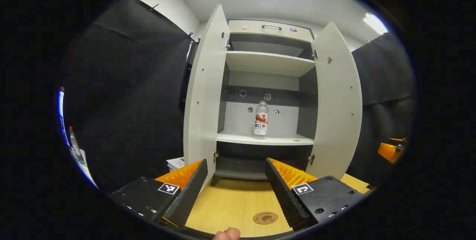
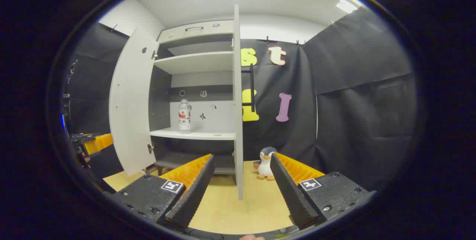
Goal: Grasp the bottle in the cabinet with the left hand and place it on the coaster, then close the right door with the right hand and the left door with the left hand.
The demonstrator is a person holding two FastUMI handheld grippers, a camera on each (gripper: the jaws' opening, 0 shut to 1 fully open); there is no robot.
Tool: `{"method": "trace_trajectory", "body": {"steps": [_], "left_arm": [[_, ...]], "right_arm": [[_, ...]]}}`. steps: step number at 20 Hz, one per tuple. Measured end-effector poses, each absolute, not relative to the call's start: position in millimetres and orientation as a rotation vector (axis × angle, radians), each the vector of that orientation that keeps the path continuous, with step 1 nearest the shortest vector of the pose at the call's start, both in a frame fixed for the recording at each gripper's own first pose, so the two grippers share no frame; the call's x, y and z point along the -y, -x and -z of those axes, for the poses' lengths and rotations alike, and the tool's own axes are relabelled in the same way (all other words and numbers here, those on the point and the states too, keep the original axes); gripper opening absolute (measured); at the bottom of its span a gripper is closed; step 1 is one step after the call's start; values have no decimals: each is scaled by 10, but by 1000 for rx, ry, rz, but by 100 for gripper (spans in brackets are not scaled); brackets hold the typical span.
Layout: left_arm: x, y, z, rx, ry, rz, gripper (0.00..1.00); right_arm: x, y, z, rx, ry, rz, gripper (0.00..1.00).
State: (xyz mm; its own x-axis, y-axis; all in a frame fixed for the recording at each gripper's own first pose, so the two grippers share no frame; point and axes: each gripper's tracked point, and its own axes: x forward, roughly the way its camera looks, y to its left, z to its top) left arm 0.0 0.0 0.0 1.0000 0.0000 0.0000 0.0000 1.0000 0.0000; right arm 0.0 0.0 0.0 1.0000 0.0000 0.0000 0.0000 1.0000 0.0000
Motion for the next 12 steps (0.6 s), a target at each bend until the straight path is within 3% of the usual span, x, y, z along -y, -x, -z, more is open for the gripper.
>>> {"method": "trace_trajectory", "body": {"steps": [1, 2, 4, 5, 12], "left_arm": [[3, -11, -17, 6, 2, 1, 99], [3, -12, -26, 10, 1, 1, 94], [-2, -24, -22, 9, -1, 3, 99], [-1, -21, -24, 7, -3, 7, 94], [21, -42, -22, 9, -16, 17, 94]], "right_arm": [[-17, -1, 13, -3, -6, -7, 98], [-29, -6, 14, -4, -13, -12, 98], [-89, -4, 15, -6, -22, -13, 98], [-116, -7, 31, -7, -26, -15, 98], [-138, -44, 28, -17, -29, -21, 98]]}}
